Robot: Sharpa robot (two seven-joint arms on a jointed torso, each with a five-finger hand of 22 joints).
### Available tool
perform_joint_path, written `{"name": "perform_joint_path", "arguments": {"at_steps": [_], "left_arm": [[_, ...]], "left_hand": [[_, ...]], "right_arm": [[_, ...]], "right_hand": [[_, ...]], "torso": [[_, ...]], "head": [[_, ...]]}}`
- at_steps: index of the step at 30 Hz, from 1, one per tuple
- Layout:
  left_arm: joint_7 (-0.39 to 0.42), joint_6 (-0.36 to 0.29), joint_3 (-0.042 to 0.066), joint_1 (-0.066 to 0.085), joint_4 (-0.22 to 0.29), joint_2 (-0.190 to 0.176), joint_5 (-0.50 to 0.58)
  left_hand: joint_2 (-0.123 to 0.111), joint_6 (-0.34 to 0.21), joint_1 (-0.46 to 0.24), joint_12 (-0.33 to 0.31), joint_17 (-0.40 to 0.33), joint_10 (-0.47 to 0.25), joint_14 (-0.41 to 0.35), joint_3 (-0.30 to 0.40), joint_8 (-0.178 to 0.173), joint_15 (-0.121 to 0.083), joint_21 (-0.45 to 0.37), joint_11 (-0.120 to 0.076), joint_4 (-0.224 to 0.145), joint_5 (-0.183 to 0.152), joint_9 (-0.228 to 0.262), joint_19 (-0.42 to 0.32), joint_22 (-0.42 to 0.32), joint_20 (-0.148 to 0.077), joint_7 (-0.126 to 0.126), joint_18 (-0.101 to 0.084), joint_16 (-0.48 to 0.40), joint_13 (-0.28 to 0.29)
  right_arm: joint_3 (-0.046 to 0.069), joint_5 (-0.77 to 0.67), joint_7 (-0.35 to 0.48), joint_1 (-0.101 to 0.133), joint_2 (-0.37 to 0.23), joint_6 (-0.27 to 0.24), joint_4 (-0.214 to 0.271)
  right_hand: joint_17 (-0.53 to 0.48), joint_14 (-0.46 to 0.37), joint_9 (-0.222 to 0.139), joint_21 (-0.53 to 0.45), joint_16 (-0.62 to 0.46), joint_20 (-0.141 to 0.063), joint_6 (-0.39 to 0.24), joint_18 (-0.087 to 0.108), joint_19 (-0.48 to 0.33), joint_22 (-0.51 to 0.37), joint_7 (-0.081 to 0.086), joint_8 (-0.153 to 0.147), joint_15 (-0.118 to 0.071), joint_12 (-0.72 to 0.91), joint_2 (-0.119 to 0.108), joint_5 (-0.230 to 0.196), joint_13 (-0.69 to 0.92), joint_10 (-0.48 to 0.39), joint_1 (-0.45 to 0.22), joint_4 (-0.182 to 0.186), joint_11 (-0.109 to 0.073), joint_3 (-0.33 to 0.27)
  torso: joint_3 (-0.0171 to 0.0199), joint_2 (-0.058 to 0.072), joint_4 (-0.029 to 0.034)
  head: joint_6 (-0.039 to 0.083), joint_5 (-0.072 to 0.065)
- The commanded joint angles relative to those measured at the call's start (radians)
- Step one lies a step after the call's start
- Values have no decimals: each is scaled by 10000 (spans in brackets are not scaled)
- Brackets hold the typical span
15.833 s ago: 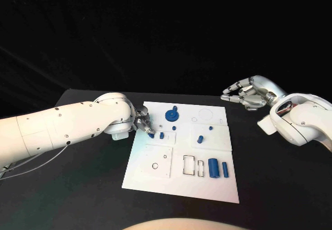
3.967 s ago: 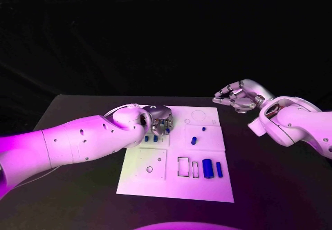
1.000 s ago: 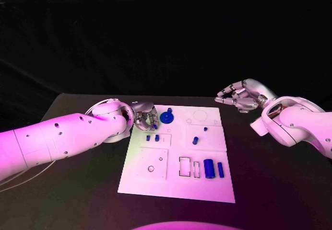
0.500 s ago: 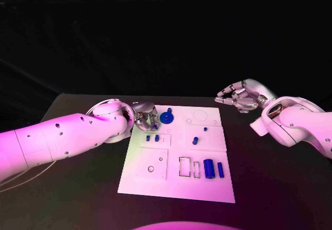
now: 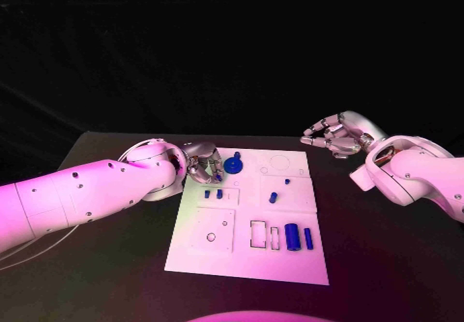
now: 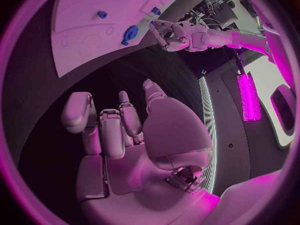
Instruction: Assemble the parts on the task board
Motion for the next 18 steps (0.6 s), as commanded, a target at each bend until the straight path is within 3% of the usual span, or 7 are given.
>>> {"name": "perform_joint_path", "arguments": {"at_steps": [1, 18], "left_arm": [[150, -83, 14, 6, 50, -29, 97], [-163, 201, 26, 12, -160, -54, -419]], "left_hand": [[34, 83, -31, -27, 20, 53, 16, 2, -33, -28, -3, 26, -39, -23, 9, -22, 8, -53, 7, -58, 45, 12], [34, 89, -36, -35, 19, 59, 18, -4, -38, -27, 3, 28, -43, -24, 10, -16, 18, -56, 11, -60, 47, 16]], "right_arm": [[4, -37, 48, 0, 9, -3, -18], [4, -37, 47, 0, 29, 10, -41]], "right_hand": [[695, 531, 16, -51, -46, -16, -32, 195, -42, 11, -42, 62, -65, -8, 66, 33, 10, 16, 10, 49, -18, -35], [695, 531, 16, -51, -46, -16, -32, 195, -42, 11, -42, 62, -65, -8, 66, 33, 10, 16, 10, 49, -18, -35]], "torso": [[2, 1, 1], [1, 19, -11]], "head": [[6, 6], [-48, 15]]}}
